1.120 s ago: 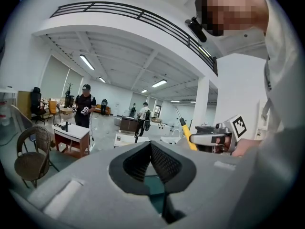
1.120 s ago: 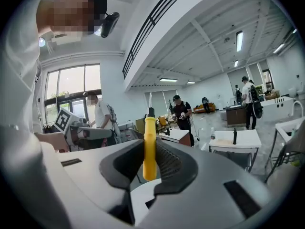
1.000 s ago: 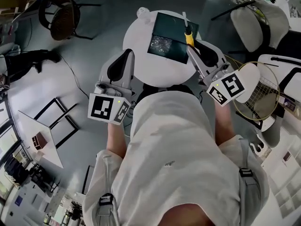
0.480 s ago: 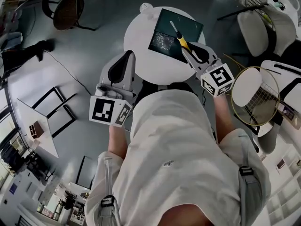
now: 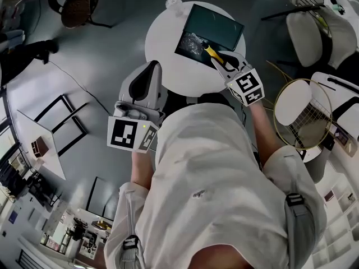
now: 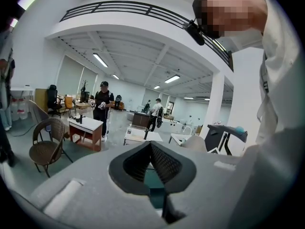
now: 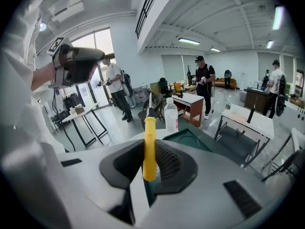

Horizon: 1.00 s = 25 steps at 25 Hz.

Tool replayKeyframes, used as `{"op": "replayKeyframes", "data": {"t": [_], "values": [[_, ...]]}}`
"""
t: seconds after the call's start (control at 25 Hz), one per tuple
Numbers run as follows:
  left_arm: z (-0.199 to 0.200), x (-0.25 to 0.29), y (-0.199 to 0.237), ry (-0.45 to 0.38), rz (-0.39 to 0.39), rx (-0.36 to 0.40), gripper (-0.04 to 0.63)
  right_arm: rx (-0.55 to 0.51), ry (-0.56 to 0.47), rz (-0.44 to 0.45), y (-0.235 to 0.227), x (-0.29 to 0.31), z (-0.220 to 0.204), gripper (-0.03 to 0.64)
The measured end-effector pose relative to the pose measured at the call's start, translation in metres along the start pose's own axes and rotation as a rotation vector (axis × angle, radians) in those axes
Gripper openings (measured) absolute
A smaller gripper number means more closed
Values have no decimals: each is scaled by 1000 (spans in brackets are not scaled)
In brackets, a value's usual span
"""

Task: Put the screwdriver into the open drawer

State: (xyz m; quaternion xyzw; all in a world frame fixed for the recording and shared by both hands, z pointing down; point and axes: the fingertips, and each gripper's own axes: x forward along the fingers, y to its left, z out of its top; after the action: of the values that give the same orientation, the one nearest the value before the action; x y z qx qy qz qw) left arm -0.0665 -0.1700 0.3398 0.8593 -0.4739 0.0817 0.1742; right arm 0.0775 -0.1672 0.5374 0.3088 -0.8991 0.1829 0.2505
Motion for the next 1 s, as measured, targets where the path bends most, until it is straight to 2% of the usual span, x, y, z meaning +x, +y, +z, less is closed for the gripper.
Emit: {"op": "replayKeyframes", "data": {"t": [0.4, 0.72, 1.0], "values": [[-10, -10, 7, 20, 46, -28, 11, -10, 178, 35, 3, 48, -59, 78], [-16, -19, 15, 34, 68, -35, 11, 17, 288, -24, -11, 76, -101, 78], [-17, -24, 14, 36, 74, -31, 11, 35, 394, -34, -15, 86, -131, 78]]}}
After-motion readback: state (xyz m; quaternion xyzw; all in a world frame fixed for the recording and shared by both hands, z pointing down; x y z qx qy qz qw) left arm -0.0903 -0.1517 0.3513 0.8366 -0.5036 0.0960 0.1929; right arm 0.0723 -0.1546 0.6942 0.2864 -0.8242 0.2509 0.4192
